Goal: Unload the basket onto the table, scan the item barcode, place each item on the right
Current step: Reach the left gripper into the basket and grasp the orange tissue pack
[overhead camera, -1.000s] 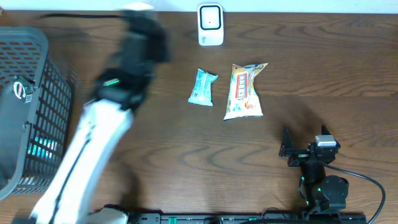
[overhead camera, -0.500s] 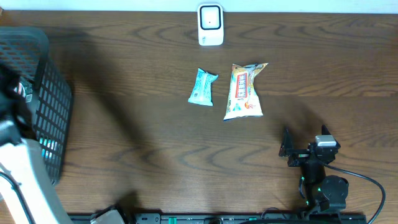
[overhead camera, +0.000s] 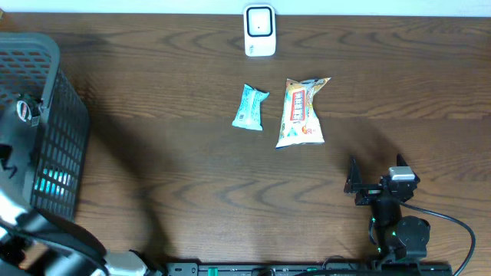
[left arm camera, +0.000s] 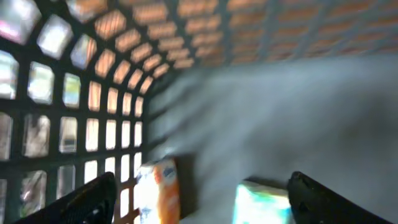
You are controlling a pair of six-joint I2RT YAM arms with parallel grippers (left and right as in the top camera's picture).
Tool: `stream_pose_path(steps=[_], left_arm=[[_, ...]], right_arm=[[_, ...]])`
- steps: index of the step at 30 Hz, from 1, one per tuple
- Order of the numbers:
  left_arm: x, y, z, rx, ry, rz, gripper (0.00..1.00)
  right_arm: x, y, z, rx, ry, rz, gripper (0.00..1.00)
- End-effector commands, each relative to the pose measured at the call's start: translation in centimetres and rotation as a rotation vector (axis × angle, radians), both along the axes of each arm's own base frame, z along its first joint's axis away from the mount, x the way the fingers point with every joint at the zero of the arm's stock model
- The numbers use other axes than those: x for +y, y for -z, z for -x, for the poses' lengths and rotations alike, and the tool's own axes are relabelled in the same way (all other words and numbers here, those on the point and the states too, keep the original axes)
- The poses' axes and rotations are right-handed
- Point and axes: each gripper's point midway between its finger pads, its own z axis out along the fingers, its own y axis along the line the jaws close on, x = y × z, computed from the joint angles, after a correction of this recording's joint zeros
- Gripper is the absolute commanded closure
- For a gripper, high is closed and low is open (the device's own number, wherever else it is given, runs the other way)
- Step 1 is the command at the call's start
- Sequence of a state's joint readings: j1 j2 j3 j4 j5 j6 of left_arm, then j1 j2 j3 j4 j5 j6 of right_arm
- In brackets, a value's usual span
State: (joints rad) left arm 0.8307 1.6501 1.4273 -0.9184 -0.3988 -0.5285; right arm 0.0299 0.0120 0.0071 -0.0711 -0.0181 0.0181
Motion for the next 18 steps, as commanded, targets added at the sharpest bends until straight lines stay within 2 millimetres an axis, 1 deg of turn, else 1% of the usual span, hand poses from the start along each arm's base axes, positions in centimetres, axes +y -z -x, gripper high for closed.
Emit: stream_pose_path(steps=[1,3,7,12,18], left_arm=[[-0.2,4.0,2.2,0.065,-0.147,0.098,0.07],[-0.4,5.6,3.1,0.099,-0.199,0.144,0.06],[-0.8,8.0,4.2,0.171,-0.218,0.219,0.05],[-1.1,9.4,4.9,0.205,-0.234,0.271,0.03],[-1.9,10.5,4.1,0.135,-0.236,0.355,0.03]], right_arm=[[0.1,0.1,0.0,0.001,0.000,-0.010,0.01],[0.1,0.1,0.0,0.001,0.000,-0.010,0.01],[0.1,0.1,0.0,0.001,0.000,-0.010,0.01],[0.1,0.1,0.0,0.001,0.000,-0.010,0.01],[0.0,0.1,0.0,0.001,0.000,-0.010,0.01]])
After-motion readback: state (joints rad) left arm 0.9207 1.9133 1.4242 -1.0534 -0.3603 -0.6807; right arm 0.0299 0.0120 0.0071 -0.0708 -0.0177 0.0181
